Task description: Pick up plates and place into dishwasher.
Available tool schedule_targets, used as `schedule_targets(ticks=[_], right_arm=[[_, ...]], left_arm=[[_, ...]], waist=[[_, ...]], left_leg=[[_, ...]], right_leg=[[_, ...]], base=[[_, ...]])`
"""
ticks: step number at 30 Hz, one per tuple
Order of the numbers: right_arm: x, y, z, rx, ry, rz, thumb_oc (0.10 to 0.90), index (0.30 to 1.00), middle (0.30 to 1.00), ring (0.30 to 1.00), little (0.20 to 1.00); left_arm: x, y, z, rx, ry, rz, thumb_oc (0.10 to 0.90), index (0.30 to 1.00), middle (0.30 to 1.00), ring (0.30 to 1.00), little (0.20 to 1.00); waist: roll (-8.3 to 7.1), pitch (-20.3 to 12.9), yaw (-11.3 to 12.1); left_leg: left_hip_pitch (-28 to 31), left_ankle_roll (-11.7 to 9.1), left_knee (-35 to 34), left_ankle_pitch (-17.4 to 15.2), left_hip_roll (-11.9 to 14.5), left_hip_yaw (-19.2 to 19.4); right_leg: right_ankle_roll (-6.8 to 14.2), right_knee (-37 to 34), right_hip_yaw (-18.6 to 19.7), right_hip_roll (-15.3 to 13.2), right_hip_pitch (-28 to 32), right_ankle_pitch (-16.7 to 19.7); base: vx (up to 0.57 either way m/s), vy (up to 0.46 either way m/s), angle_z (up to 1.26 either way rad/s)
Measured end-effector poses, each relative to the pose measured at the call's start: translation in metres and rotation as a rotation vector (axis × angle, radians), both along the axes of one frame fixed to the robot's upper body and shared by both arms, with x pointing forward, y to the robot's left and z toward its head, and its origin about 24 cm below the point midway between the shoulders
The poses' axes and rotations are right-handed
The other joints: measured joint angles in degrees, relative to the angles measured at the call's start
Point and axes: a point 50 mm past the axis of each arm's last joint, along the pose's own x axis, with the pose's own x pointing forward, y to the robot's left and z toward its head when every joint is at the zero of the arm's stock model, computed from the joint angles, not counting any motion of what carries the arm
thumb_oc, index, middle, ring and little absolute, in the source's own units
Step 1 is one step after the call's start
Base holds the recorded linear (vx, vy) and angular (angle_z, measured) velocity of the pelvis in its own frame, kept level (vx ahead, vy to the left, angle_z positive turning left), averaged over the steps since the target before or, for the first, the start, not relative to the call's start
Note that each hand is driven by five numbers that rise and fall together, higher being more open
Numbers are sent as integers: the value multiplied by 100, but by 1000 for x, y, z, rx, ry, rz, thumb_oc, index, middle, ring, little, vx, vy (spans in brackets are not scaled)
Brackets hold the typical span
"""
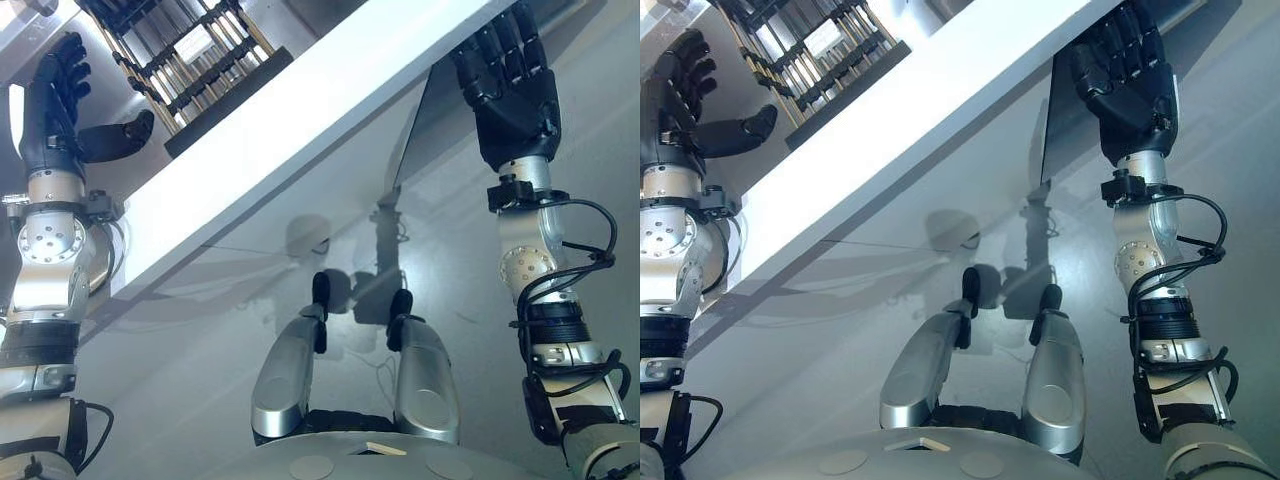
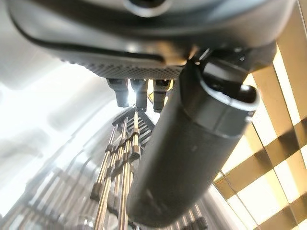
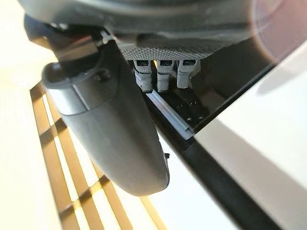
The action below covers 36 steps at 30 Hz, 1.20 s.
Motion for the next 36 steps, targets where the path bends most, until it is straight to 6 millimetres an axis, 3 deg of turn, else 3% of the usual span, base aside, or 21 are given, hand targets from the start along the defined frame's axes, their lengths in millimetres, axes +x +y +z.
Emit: schedule_targets(ticks=[6, 12, 15, 18, 19, 21, 24, 25, 26, 27, 29, 33, 36], right_arm=[[-22, -12, -16, -243, 24, -350, 800, 900, 900, 900, 900], [-63, -46, -36, -352, 25, -589, 800, 900, 900, 900, 900], [-78, -57, -39, -338, -4, -661, 800, 900, 900, 900, 900], [-91, -73, -61, -271, 73, -754, 800, 900, 900, 900, 900], [-93, -75, -66, -263, 94, -764, 800, 900, 900, 900, 900], [-100, -82, -89, -255, 200, -791, 800, 900, 900, 900, 900], [-106, -88, -133, -214, 416, -772, 800, 900, 900, 900, 900], [-109, -88, -157, -190, 539, -753, 800, 900, 900, 900, 900], [-111, -88, -166, -188, 585, -742, 800, 900, 900, 900, 900], [-120, -85, -199, -195, 753, -699, 800, 900, 900, 900, 900], [-140, -77, -235, -204, 952, -649, 800, 900, 900, 900, 900], [-174, -60, -279, -265, 1220, -526, 800, 900, 900, 900, 900], [-204, -54, -311, -323, 1439, -405, 800, 900, 900, 900, 900]], left_arm=[[-13, -25, -15, -19, -9, -76, 800, 900, 900, 900, 900], [-33, -31, -40, -57, 30, -69, 800, 900, 900, 900, 900], [-45, -22, -51, -66, 70, -33, 800, 900, 900, 900, 900], [-51, -17, -58, -60, 102, -28, 800, 900, 900, 900, 900], [-52, -16, -59, -61, 109, -25, 800, 900, 900, 900, 900], [-55, -13, -67, -64, 142, -15, 800, 900, 900, 900, 900], [-56, -8, -75, -77, 175, 8, 800, 900, 900, 900, 900], [-56, -8, -77, -80, 181, 11, 800, 900, 900, 900, 900], [-56, -8, -77, -81, 182, 12, 800, 900, 900, 900, 900], [-56, -8, -79, -87, 185, 13, 800, 900, 900, 900, 900], [-56, -10, -83, -107, 189, 12, 800, 900, 900, 900, 900], [-53, -18, -89, -127, 203, -1, 800, 900, 900, 900, 900], [-49, -26, -91, -130, 213, -34, 800, 900, 900, 900, 900]], waist=[[-2, -6, 81], [-101, -53, 132], [-418, -418, 113], [-875, -970, -5], [-940, -1059, -27], [-1105, -1402, -63], [-1146, -1632, -217], [-1129, -1662, -250], [-1119, -1667, -263], [-1088, -1689, -296], [-969, -1772, -305], [-744, -1927, -345], [-728, -2113, -319]], left_leg=[[358, 33, -327, 108, 2, -28], [915, 119, -808, 252, -76, 10], [1080, 122, -1036, 265, -69, 56], [1309, 126, -1280, 268, -64, 195], [1362, 127, -1319, 266, -66, 222], [1580, 148, -1510, 249, -72, 390], [1704, 175, -1535, 206, -95, 452], [1728, 173, -1535, 200, -88, 472], [1736, 171, -1535, 199, -82, 478], [1775, 166, -1535, 195, -72, 477], [1779, 158, -1537, 186, -64, 479], [1829, 161, -1540, 181, -67, 487], [1853, 151, -1544, 172, -57, 485]], right_leg=[[18, -217, -90, 18, 431, -8], [192, -595, 351, 104, 1026, -109], [236, -871, 376, 140, 1190, -85], [281, -1298, 510, 217, 1511, -52], [291, -1364, 524, 222, 1570, -46], [328, -1590, 617, 232, 1756, -21], [355, -1921, 682, 243, 2028, 96], [352, -2034, 694, 261, 2094, 155], [350, -2058, 700, 267, 2111, 168], [343, -2165, 702, 286, 2212, 215], [336, -2256, 701, 301, 2255, 257], [344, -2402, 703, 304, 2369, 339], [343, -2459, 700, 316, 2404, 355]], base=[[98, 36, 23], [74, -4, 31], [6, -20, -1], [-8, -20, 6], [-19, -20, -6], [-22, -26, -18], [-23, -26, -6], [-20, -20, -7], [0, 0, 0], [0, 0, 0], [0, 0, 0], [0, 0, 0], [0, 0, 0]])
